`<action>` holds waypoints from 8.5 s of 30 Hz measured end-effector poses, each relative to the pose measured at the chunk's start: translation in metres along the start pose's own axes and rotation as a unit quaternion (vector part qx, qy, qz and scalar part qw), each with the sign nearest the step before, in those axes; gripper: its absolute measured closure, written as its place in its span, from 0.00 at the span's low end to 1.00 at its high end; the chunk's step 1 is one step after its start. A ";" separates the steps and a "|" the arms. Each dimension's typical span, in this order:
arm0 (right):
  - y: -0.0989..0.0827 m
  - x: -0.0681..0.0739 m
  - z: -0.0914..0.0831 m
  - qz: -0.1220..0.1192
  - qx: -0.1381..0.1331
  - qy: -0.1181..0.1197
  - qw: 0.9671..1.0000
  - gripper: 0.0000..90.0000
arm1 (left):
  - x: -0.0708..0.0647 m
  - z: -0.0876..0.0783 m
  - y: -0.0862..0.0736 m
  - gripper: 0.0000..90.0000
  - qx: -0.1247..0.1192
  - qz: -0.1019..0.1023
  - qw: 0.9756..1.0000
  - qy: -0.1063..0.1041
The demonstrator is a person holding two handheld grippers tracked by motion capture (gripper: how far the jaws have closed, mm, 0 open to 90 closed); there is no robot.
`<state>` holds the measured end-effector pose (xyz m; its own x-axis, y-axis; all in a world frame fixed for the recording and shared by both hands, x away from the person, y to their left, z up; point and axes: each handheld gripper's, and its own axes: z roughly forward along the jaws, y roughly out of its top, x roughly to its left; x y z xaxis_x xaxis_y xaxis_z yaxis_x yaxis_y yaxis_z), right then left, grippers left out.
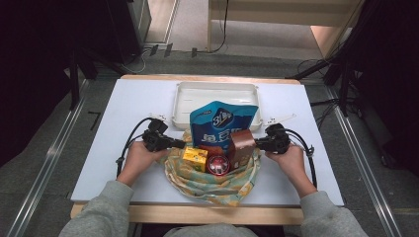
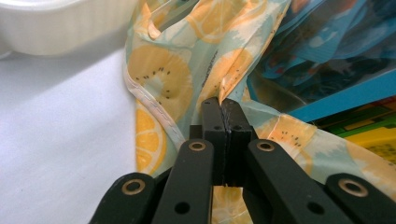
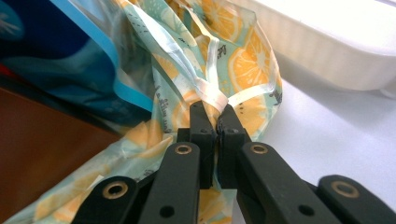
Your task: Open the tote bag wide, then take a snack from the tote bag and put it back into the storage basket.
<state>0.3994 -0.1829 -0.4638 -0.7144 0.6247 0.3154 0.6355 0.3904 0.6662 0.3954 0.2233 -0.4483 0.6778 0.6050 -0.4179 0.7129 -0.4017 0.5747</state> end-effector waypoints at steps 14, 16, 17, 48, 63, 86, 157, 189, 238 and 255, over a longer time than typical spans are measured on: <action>-0.008 -0.003 0.012 -0.011 0.012 0.001 1.000 0.99 | 0.003 0.006 -0.007 1.00 0.013 -0.006 1.000 -0.005; -0.009 -0.005 0.013 0.002 0.010 0.008 1.000 0.99 | 0.003 0.007 -0.006 1.00 0.008 -0.011 1.000 -0.008; -0.008 -0.005 0.012 0.003 0.010 0.008 1.000 0.99 | 0.003 0.006 -0.006 1.00 0.007 -0.011 1.000 -0.008; 0.013 0.006 -0.039 -0.008 -0.038 0.011 0.999 0.55 | -0.020 -0.030 0.002 0.47 -0.031 0.034 0.999 0.009; 0.014 0.007 -0.059 -0.002 -0.041 -0.006 0.999 0.58 | -0.025 -0.046 0.001 0.43 -0.041 0.015 0.999 -0.007; 0.024 0.019 -0.077 -0.013 -0.043 -0.002 0.999 0.56 | -0.017 -0.054 -0.005 0.36 -0.051 0.017 0.999 0.005; 0.118 0.078 -0.059 -0.152 -0.033 0.088 0.984 0.93 | -0.016 -0.059 -0.004 0.44 -0.053 0.019 0.998 0.022; 0.135 0.096 -0.066 -0.147 -0.059 0.056 0.986 1.00 | -0.014 -0.060 -0.005 0.44 -0.051 0.016 0.998 0.022; 0.204 0.100 -0.149 -0.137 -0.133 0.026 0.981 1.00 | -0.012 -0.061 -0.005 0.44 -0.054 0.013 0.998 0.021; 0.203 0.063 -0.158 -0.103 -0.143 -0.021 0.984 1.00 | -0.013 -0.058 -0.005 0.44 -0.049 0.019 0.998 0.020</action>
<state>0.4369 -0.1711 -0.2021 -0.8030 0.5819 0.1287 0.3655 0.3102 0.8776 0.3722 0.2574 -0.4045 0.6944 0.6184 -0.3679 0.6649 -0.3559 0.6568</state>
